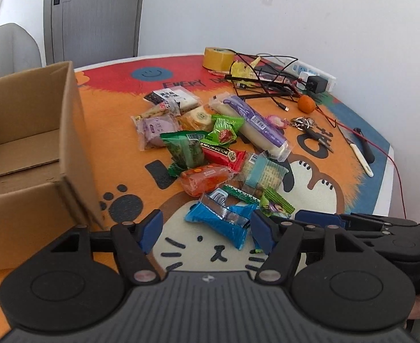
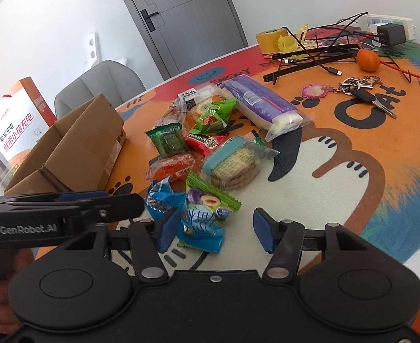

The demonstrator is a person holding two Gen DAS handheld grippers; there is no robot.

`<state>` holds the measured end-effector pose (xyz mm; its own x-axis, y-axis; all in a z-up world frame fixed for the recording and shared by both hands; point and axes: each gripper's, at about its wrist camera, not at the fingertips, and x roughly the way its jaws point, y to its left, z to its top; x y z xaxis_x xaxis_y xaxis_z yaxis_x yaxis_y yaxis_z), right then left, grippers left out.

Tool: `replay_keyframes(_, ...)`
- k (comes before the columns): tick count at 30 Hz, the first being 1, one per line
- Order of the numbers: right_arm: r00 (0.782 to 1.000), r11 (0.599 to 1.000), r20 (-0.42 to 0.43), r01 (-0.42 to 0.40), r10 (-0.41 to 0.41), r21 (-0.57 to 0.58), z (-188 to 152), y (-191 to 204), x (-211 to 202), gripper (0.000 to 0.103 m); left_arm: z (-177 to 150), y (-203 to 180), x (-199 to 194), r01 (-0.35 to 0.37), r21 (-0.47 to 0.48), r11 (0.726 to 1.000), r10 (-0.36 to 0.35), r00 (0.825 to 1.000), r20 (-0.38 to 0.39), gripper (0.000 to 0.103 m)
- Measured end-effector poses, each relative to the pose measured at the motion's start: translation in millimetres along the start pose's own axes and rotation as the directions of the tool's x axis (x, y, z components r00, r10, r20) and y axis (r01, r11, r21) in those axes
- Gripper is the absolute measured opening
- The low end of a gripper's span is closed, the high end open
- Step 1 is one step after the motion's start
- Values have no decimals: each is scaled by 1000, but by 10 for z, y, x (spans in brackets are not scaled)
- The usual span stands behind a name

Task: Organize snacks
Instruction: 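Move both tools down toward the snack pile, then grasp the blue snack packet with the left tool while the right tool grasps the green-blue packet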

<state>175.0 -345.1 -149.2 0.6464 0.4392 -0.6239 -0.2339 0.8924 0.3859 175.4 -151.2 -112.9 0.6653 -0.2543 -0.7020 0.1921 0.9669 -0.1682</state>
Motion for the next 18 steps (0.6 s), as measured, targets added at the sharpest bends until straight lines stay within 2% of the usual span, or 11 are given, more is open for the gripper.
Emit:
replay_keyframes(11, 1000, 1000, 18, -17, 17, 9, 44, -118, 30, 31, 56, 4, 274, -1, -15, 1000, 0, 999, -42, 67)
replay_keyframes(18, 1000, 999, 27, -2, 1, 40, 28, -205, -49, 31, 27, -132, 389, -2, 12, 1000, 3, 999, -52, 67)
